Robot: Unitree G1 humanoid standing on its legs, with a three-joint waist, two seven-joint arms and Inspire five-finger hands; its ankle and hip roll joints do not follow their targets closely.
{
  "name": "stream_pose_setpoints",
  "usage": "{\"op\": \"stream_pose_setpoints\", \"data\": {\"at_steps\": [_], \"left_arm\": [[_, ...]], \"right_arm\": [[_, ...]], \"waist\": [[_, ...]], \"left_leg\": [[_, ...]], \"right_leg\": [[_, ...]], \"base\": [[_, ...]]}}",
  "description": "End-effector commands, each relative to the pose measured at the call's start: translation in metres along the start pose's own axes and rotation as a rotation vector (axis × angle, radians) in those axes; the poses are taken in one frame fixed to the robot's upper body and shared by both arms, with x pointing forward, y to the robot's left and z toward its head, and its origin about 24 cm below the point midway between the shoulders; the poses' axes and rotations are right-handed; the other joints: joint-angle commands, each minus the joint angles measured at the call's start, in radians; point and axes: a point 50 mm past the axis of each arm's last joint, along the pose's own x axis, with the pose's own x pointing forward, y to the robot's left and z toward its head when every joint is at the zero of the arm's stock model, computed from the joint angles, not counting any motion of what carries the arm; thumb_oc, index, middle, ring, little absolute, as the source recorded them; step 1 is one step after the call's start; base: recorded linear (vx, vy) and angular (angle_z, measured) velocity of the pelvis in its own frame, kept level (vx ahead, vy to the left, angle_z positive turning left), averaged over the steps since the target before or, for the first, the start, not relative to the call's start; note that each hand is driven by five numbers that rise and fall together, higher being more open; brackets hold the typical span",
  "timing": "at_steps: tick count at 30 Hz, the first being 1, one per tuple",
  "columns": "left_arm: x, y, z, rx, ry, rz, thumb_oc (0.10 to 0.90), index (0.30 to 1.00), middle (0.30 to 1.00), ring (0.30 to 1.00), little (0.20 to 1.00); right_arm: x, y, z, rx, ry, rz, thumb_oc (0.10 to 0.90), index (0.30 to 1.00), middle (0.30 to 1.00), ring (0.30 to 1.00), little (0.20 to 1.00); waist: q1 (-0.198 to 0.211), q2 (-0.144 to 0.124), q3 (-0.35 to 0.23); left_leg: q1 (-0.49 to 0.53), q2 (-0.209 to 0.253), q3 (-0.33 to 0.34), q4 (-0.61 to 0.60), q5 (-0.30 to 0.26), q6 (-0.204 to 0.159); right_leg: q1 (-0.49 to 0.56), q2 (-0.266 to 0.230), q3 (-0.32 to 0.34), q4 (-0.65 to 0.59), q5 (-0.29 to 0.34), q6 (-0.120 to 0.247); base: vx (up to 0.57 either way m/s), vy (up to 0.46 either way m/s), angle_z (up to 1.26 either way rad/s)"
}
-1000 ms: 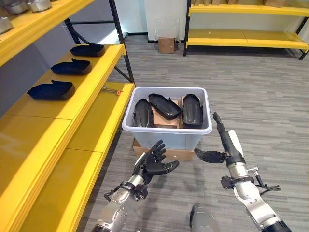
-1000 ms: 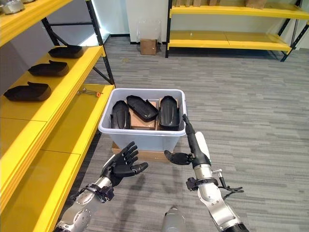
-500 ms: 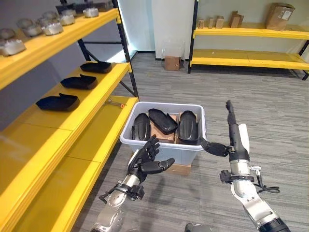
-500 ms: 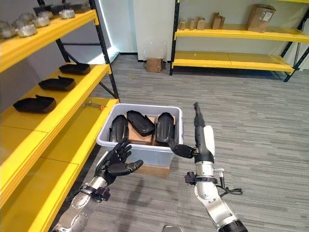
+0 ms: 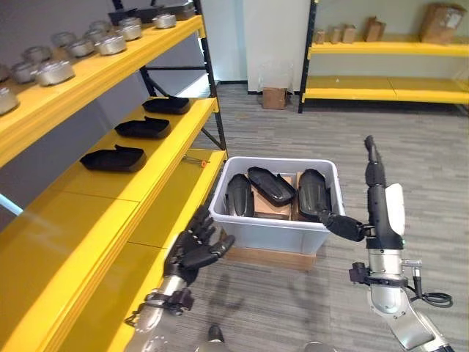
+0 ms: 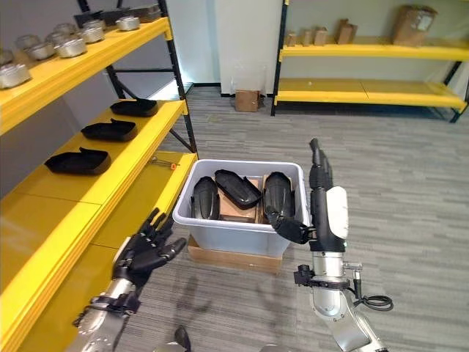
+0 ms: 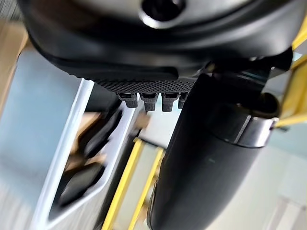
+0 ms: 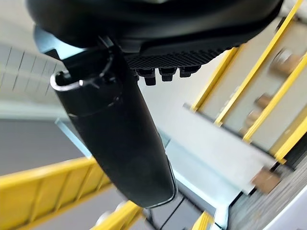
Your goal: Move parts from the plastic box to the shelf.
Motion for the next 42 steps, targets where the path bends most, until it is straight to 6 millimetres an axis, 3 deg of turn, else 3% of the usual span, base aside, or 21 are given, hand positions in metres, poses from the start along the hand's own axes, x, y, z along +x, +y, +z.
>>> {"op": "stream_pose_setpoints", "data": {"at_steps": [1, 4, 10, 15, 18, 21, 23, 24, 26, 28, 29, 31, 32, 33, 34, 35, 36, 38, 39, 42], "left_arm": [[0.013, -0.034, 0.068, 0.044, -0.383, -0.211, 0.900, 1.000, 1.000, 1.000, 1.000], [0.018, -0.036, 0.075, 0.096, -0.388, -0.251, 0.900, 1.000, 1.000, 1.000, 1.000], [0.023, -0.044, 0.068, 0.113, -0.318, -0.324, 0.900, 1.000, 1.000, 1.000, 1.000], [0.016, -0.021, 0.064, 0.224, -0.287, -0.140, 0.900, 1.000, 1.000, 1.000, 1.000], [0.018, -0.020, 0.065, 0.226, -0.284, -0.175, 0.900, 1.000, 1.000, 1.000, 1.000], [0.021, -0.033, 0.059, 0.231, -0.256, -0.255, 0.900, 1.000, 1.000, 1.000, 1.000], [0.021, -0.038, 0.055, 0.216, -0.244, -0.274, 0.900, 1.000, 1.000, 1.000, 1.000], [0.021, -0.043, 0.051, 0.210, -0.235, -0.291, 0.900, 1.000, 1.000, 1.000, 1.000], [0.022, -0.049, 0.051, 0.223, -0.242, -0.315, 0.900, 1.000, 1.000, 1.000, 1.000], [0.027, -0.053, 0.054, 0.212, -0.250, -0.330, 0.900, 1.000, 1.000, 1.000, 1.000], [0.030, -0.055, 0.056, 0.196, -0.261, -0.317, 0.900, 1.000, 1.000, 1.000, 1.000], [0.034, -0.057, 0.058, 0.161, -0.293, -0.262, 0.900, 1.000, 1.000, 1.000, 1.000], [0.035, -0.057, 0.059, 0.148, -0.302, -0.246, 0.900, 1.000, 1.000, 1.000, 1.000], [0.035, -0.056, 0.062, 0.124, -0.325, -0.191, 0.900, 1.000, 1.000, 1.000, 1.000], [0.035, -0.055, 0.062, 0.123, -0.326, -0.188, 0.900, 1.000, 1.000, 1.000, 1.000], [0.032, -0.054, 0.063, 0.132, -0.333, -0.173, 0.900, 1.000, 1.000, 1.000, 1.000], [0.030, -0.053, 0.062, 0.147, -0.326, -0.187, 0.900, 1.000, 1.000, 1.000, 1.000], [0.025, -0.052, 0.058, 0.172, -0.308, -0.215, 0.900, 1.000, 1.000, 1.000, 1.000], [0.023, -0.050, 0.056, 0.174, -0.297, -0.234, 0.900, 1.000, 1.000, 1.000, 1.000], [0.022, -0.052, 0.057, 0.166, -0.299, -0.254, 0.900, 1.000, 1.000, 1.000, 1.000]], "right_arm": [[0.034, -0.023, 0.038, 0.106, -0.245, -0.135, 0.900, 1.000, 1.000, 1.000, 1.000], [0.032, -0.017, 0.038, 0.079, -0.257, -0.148, 0.900, 1.000, 1.000, 1.000, 1.000], [0.033, -0.004, 0.038, 0.029, -0.250, -0.127, 0.900, 1.000, 1.000, 1.000, 1.000], [0.028, 0.006, 0.039, 0.038, -0.259, -0.084, 0.900, 1.000, 1.000, 1.000, 1.000], [0.031, 0.011, 0.037, 0.034, -0.244, -0.109, 0.900, 1.000, 1.000, 1.000, 1.000], [0.034, 0.015, 0.035, 0.042, -0.243, -0.124, 0.900, 1.000, 1.000, 1.000, 1.000], [0.035, 0.017, 0.037, 0.054, -0.244, -0.131, 0.900, 1.000, 1.000, 1.000, 1.000], [0.037, 0.020, 0.038, 0.065, -0.237, -0.135, 0.900, 1.000, 1.000, 1.000, 1.000], [0.038, 0.023, 0.038, 0.082, -0.234, -0.127, 0.900, 1.000, 1.000, 1.000, 1.000], [0.039, 0.026, 0.039, 0.091, -0.245, -0.112, 0.900, 1.000, 1.000, 1.000, 1.000], [0.039, 0.026, 0.040, 0.094, -0.251, -0.096, 0.900, 1.000, 1.000, 1.000, 1.000], [0.038, 0.026, 0.042, 0.103, -0.276, -0.074, 0.900, 1.000, 1.000, 1.000, 1.000], [0.037, 0.025, 0.043, 0.105, -0.284, -0.071, 0.900, 1.000, 1.000, 1.000, 1.000], [0.037, 0.025, 0.046, 0.115, -0.298, -0.068, 0.900, 1.000, 1.000, 1.000, 1.000], [0.037, 0.025, 0.046, 0.117, -0.298, -0.070, 0.900, 1.000, 1.000, 1.000, 1.000], [0.037, 0.025, 0.048, 0.125, -0.289, -0.092, 0.900, 1.000, 1.000, 1.000, 1.000], [0.037, 0.024, 0.047, 0.122, -0.276, -0.110, 0.900, 1.000, 1.000, 1.000, 1.000], [0.037, 0.023, 0.045, 0.114, -0.254, -0.131, 0.900, 1.000, 1.000, 1.000, 1.000], [0.035, 0.018, 0.042, 0.107, -0.239, -0.137, 0.900, 1.000, 1.000, 1.000, 1.000], [0.034, 0.016, 0.040, 0.105, -0.222, -0.135, 0.900, 1.000, 1.000, 1.000, 1.000]], "waist": [[-0.002, 0.005, -0.021], [0.003, -0.003, -0.029], [0.030, -0.015, -0.062], [0.057, -0.038, -0.078], [0.068, -0.058, -0.087], [0.077, -0.078, -0.092], [0.081, -0.087, -0.094], [0.082, -0.085, -0.094], [0.072, -0.077, -0.088], [0.046, -0.074, -0.065], [0.035, -0.069, -0.052], [0.010, -0.058, -0.030], [0.002, -0.055, -0.023], [-0.020, -0.055, -0.002], [-0.022, -0.055, 0.001], [-0.029, -0.052, 0.030], [-0.025, -0.050, 0.039], [-0.019, -0.046, 0.054], [-0.011, -0.064, 0.048], [-0.013, -0.072, 0.042]], "left_leg": [[-0.038, 0.086, -0.078, 0.013, 0.070, 0.003], [-0.034, 0.043, -0.078, 0.038, 0.030, 0.023], [-0.047, -0.048, -0.110, 0.060, -0.025, 0.071], [-0.057, -0.130, -0.122, 0.111, -0.098, 0.123], [-0.068, -0.168, -0.115, 0.125, -0.125, 0.154], [-0.053, -0.220, -0.093, 0.103, -0.148, 0.195], [-0.031, -0.248, -0.081, 0.075, -0.152, 0.216], [-0.005, -0.266, -0.072, 0.034, -0.149, 0.232], [0.011, -0.263, -0.053, 0.011, -0.151, 0.234], [0.015, -0.251, -0.029, 0.023, -0.155, 0.211], [0.017, -0.239, -0.025, 0.040, -0.158, 0.191], [0.054, -0.222, -0.019, 0.041, -0.175, 0.177], [0.069, -0.218, -0.018, 0.037, -0.183, 0.176], [0.110, -0.220, -0.024, 0.020, -0.212, 0.177], [0.115, -0.221, -0.026, 0.018, -0.217, 0.178], [0.149, -0.209, -0.055, 0.018, -0.254, 0.179], [0.160, -0.196, -0.068, 0.025, -0.267, 0.175], [0.179, -0.177, -0.079, 0.051, -0.300, 0.169], [0.171, -0.176, -0.064, 0.089, -0.319, 0.157], [0.158, -0.172, -0.066, 0.134, -0.332, 0.147]], "right_leg": [[0.128, 0.128, -0.102, -0.068, -0.031, -0.061], [0.130, 0.122, -0.112, -0.036, -0.051, -0.056], [0.150, 0.113, -0.118, -0.007, -0.079, -0.049], [0.171, 0.093, -0.100, 0.008, -0.102, -0.026], [0.183, 0.108, -0.088, 0.024, -0.074, -0.015], [0.170, 0.117, -0.098, 0.125, -0.010, 0.018], [0.151, 0.115, -0.112, 0.204, 0.047, 0.056], [0.096, 0.113, -0.118, 0.297, 0.121, 0.092], [0.041, 0.132, -0.113, 0.297, 0.147, 0.100], [0.020, 0.157, -0.109, 0.167, 0.112, 0.066], [0.022, 0.149, -0.127, 0.041, 0.091, 0.033], [-0.033, 0.095, -0.153, -0.084, 0.125, 0.025], [-0.059, 0.074, -0.156, -0.105, 0.151, 0.035], [-0.146, -0.001, -0.131, -0.146, 0.279, 0.073], [-0.157, -0.013, -0.121, -0.151, 0.297, 0.080], [-0.238, -0.096, -0.056, -0.189, 0.372, 0.109], [-0.264, -0.132, -0.038, -0.228, 0.380, 0.113], [-0.265, -0.169, -0.051, -0.242, 0.390, 0.123], [-0.203, -0.175, -0.105, -0.281, 0.376, 0.135], [-0.170, -0.170, -0.139, -0.286, 0.376, 0.138]], "base": [[0.24, 0.224, 0.01], [0.28, 0.256, 0.09], [0.24, 0.215, 0.12], [0.22, 0.272, 0.06], [0.07, 0.189, -0.04], [0.06, 0.194, 0.01], [0.05, 0.185, -0.01], [0.06, 0.182, -0.57], [0.08, 0.109, -0.90], [0.14, -0.018, -0.45], [0.13, -0.066, -0.26], [0.11, -0.069, -0.39], [0.17, -0.095, -0.32], [0.15, -0.073, -0.26], [0.36, -0.188, -0.15], [0.38, -0.222, -0.18], [0.48, -0.279, -0.01], [0.49, -0.269, 0.26], [0.46, -0.250, 0.49], [0.36, -0.183, 0.68]]}}
